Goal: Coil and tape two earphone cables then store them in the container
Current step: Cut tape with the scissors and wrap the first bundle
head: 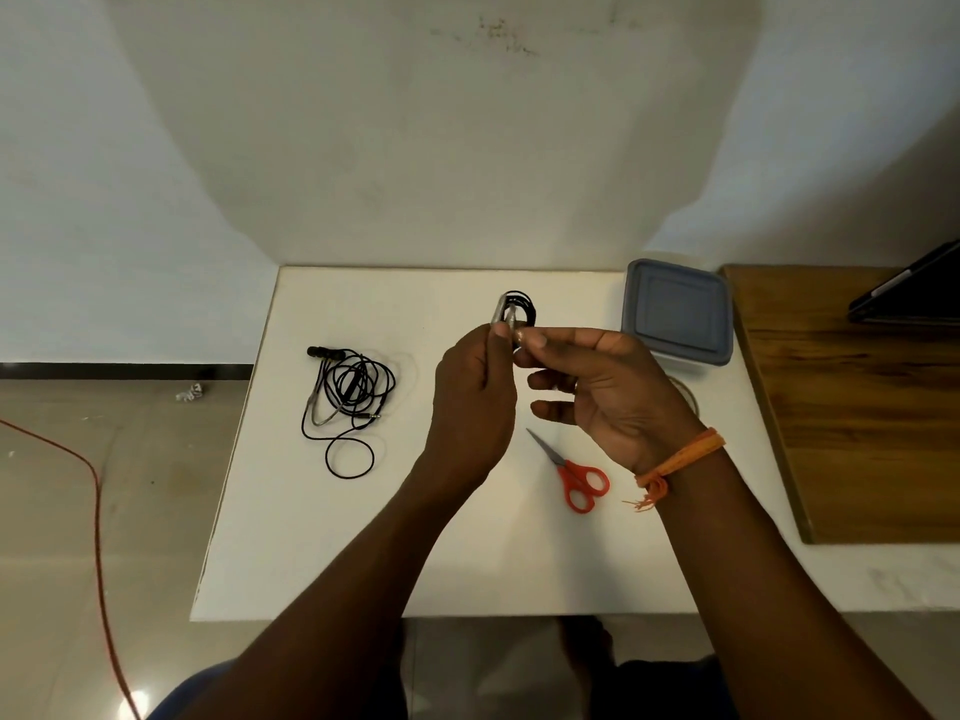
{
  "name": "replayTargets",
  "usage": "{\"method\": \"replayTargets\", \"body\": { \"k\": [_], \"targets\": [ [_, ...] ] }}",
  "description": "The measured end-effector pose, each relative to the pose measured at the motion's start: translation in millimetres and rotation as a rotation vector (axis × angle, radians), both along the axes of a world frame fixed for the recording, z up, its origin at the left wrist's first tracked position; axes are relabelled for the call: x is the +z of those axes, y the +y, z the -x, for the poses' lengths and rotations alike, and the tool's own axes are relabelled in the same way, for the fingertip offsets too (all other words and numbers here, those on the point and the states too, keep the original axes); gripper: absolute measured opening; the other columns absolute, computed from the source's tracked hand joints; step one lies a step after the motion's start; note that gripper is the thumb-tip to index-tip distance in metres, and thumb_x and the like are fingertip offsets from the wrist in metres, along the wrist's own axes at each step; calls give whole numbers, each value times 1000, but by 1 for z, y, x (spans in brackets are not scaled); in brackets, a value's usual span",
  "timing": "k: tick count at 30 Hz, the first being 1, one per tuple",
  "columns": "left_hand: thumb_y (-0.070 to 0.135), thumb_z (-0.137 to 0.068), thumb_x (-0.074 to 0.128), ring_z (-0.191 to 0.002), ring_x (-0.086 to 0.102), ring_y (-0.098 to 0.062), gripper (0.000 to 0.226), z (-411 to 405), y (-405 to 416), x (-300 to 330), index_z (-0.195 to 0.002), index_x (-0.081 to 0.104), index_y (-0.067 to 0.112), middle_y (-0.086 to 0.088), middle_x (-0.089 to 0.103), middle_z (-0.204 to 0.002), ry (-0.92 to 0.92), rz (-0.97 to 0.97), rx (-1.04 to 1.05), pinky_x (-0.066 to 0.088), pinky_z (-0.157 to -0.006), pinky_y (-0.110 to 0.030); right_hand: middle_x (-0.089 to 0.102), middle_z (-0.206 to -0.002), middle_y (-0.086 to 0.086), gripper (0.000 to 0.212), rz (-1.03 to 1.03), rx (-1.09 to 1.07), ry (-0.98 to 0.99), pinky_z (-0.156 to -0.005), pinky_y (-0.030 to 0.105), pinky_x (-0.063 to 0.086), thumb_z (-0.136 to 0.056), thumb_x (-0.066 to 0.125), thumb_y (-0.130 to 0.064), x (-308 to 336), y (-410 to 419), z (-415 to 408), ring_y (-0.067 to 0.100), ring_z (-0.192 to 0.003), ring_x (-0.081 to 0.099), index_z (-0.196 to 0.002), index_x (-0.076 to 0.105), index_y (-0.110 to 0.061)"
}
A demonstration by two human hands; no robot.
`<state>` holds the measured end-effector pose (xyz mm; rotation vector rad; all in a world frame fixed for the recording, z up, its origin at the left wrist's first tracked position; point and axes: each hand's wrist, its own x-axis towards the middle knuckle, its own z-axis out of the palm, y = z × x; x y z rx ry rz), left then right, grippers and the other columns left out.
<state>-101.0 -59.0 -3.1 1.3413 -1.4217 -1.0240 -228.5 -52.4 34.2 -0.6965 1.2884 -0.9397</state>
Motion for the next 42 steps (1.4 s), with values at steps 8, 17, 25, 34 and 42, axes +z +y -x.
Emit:
{"method": "replayTargets", "body": {
  "k": [8, 17, 25, 34, 42],
  "targets": [
    [33, -104, 31, -59, 42, -9, 46, 1, -2, 4, -99, 65, 3, 9, 47, -66, 14, 19, 50, 34, -58, -26, 76, -87, 7, 34, 92, -31, 159, -65, 29, 59, -80, 75, -17, 6, -4, 8, 22, -75, 73, -110, 59, -11],
    [27, -101, 43, -62, 38, -13, 32, -13, -9, 15, -104, 63, 3, 2, 44, -69, 544, -386, -333, 35, -58, -26, 75, -85, 13, 39, 171, 82, 240, -77, 40, 58, -77, 75, -13, 2, -3, 22, 25, -74, 72, -113, 60, -14],
    [26, -96, 46, -64, 38, -14, 25, -36, -14, 20, -88, 53, 3, 0, 52, -74, 490, -621, -735, 36, -61, -28, 75, -92, 13, 72, 372, 378, 323, -75, 30, 59, -74, 74, 8, 4, 0, 31, 28, -81, 72, -134, 52, -25],
    [33, -96, 50, -67, 46, -16, 27, -45, -20, 17, -92, 70, 14, 0, 50, -74, 391, -645, -682, 38, -63, -28, 71, -87, 2, 32, 606, 316, 635, -71, 11, 53, -76, 73, 3, -3, -4, 22, 0, -79, 68, -100, 68, -18],
    [30, -90, 59, -65, 43, -15, 22, -45, -22, 17, -88, 74, 14, -7, 62, -80, 349, -660, -603, 34, -59, -26, 66, -86, -11, 24, 747, 246, 826, -76, 2, 46, -77, 76, -2, -11, -3, 22, -9, -76, 62, -96, 72, -17]
  ]
}}
